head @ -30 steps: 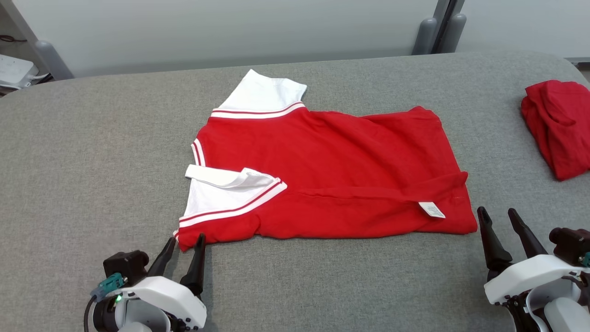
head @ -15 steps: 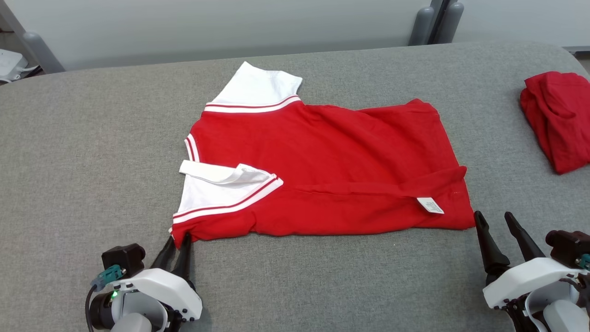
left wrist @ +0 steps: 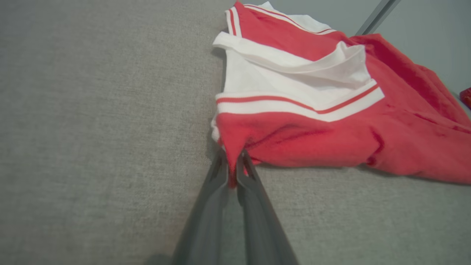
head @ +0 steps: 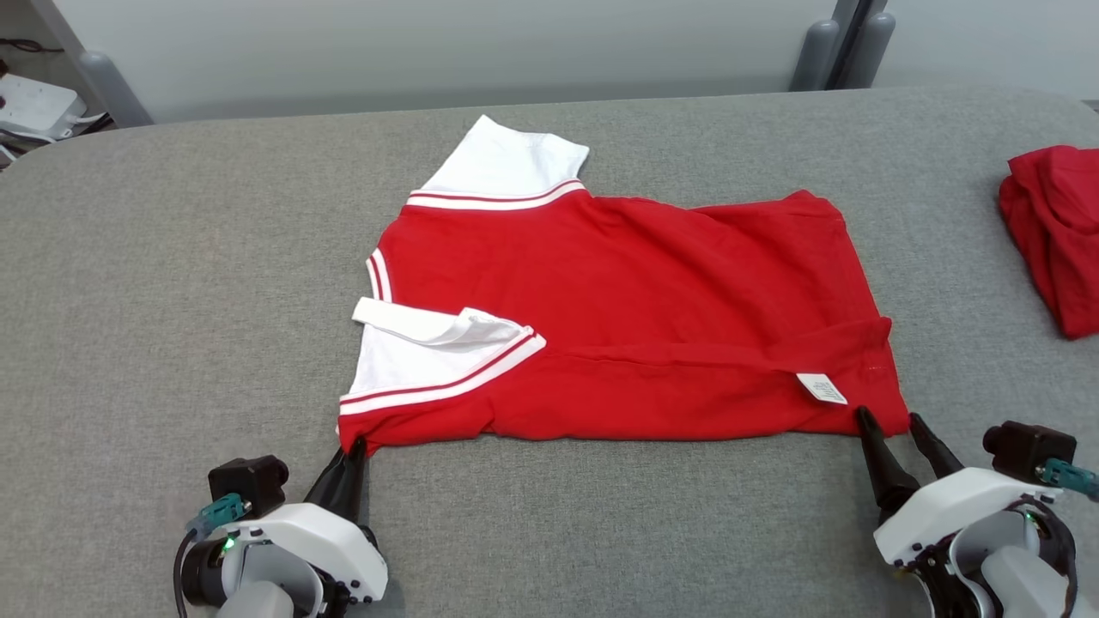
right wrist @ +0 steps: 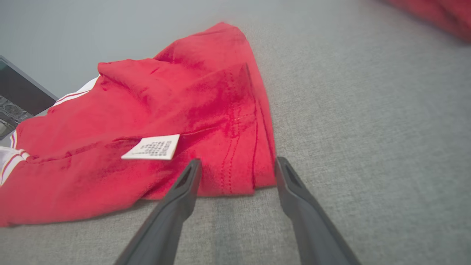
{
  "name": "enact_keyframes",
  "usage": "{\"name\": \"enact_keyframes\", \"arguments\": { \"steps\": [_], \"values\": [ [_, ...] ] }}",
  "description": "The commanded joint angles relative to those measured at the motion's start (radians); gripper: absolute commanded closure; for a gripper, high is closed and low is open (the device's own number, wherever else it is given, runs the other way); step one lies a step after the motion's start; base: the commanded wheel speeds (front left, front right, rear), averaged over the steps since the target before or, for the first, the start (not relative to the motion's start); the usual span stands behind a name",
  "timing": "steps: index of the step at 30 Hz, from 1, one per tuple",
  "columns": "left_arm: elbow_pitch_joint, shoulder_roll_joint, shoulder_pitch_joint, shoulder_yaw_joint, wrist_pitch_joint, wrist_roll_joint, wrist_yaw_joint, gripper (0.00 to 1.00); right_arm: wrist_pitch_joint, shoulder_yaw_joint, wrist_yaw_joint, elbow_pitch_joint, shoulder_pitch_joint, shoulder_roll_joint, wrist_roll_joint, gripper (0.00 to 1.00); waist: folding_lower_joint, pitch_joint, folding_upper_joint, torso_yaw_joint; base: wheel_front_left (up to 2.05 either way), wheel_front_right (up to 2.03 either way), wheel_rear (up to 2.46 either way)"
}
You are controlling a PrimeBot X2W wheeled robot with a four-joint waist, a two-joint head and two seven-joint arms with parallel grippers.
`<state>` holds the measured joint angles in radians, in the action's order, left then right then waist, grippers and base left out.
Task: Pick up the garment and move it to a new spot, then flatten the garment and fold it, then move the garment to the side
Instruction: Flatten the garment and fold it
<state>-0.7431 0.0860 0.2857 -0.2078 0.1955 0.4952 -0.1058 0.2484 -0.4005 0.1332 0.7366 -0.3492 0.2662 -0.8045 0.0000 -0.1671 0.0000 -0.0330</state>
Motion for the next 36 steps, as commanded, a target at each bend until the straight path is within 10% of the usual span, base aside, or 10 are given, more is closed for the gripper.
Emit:
{"name": "enact_keyframes", "arguments": {
  "steps": [1,3,5,10,36],
  "values": [
    [0.014,0.026,0.041,0.028,0.012,0.010,-0.005,1.00,0.013,-0.023,-0.002,-0.006,-0.018,0.013,-0.010,0.00,0.0000,0.000,0.0000,0.003,0.00,0.00,0.00],
    [0.009,0.028,0.045,0.022,0.014,0.011,-0.007,1.00,0.013,-0.042,-0.002,0.023,-0.039,0.012,-0.033,0.10,0.0000,0.000,0.0000,0.007,0.00,0.00,0.00],
    [0.005,0.030,0.048,0.017,0.017,0.012,-0.009,1.00,0.013,-0.065,-0.002,0.052,-0.057,0.011,-0.055,0.52,0.0000,0.000,0.0000,0.010,0.00,0.00,0.00],
    [-0.002,0.035,0.054,0.006,0.020,0.015,-0.013,1.00,0.002,-0.131,-0.002,0.126,-0.089,0.014,-0.109,1.00,0.0000,-0.002,0.0000,0.014,0.00,0.00,0.00],
    [0.483,0.139,-0.279,-0.045,-0.118,0.044,0.048,1.00,0.013,-0.131,-0.002,-0.051,0.092,0.181,-0.135,1.00,0.0000,0.014,0.0000,0.049,0.00,0.00,0.00]
  ]
}}
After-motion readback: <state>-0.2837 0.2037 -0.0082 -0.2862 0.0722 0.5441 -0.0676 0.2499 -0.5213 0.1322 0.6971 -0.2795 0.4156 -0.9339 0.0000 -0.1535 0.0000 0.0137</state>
